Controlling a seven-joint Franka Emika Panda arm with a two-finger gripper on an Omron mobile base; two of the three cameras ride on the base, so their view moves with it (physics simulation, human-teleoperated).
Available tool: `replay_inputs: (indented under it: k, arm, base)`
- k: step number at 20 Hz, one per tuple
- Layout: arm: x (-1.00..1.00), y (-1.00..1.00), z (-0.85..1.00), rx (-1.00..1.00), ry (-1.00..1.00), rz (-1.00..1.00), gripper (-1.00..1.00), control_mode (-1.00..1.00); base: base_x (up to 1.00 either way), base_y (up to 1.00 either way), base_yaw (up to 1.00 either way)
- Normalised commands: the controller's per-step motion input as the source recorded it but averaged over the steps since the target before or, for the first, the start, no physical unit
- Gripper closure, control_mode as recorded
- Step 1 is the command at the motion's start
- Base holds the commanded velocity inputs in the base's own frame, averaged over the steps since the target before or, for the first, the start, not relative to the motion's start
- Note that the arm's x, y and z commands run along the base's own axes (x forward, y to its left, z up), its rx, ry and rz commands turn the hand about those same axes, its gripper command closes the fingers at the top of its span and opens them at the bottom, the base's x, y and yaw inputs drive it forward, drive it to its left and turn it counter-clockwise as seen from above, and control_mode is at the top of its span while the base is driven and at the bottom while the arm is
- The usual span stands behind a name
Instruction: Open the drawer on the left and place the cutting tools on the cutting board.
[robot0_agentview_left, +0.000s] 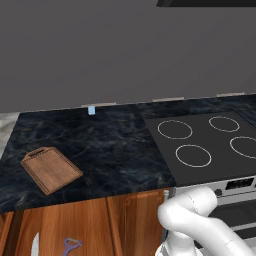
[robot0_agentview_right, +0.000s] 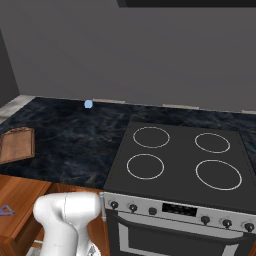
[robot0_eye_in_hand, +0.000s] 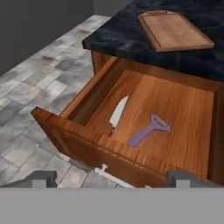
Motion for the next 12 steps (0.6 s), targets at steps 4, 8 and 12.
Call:
replay_inputs:
  k: [4, 8, 12]
  arm:
    - [0.57, -0.09, 0.33, 0.12, 0.34, -0.11, -1.0, -1.0]
    - [0.57, -0.05, 0.08, 0.06, 0.32, -0.1, -1.0, -1.0]
    - [0.44, 0.0, 0.0, 0.04, 0.29, -0.06, -1.0, -1.0]
  base:
    - [0.0, 0.0, 0.0]
    - [0.0, 0.0, 0.0]
    - [0.0, 0.0, 0.0]
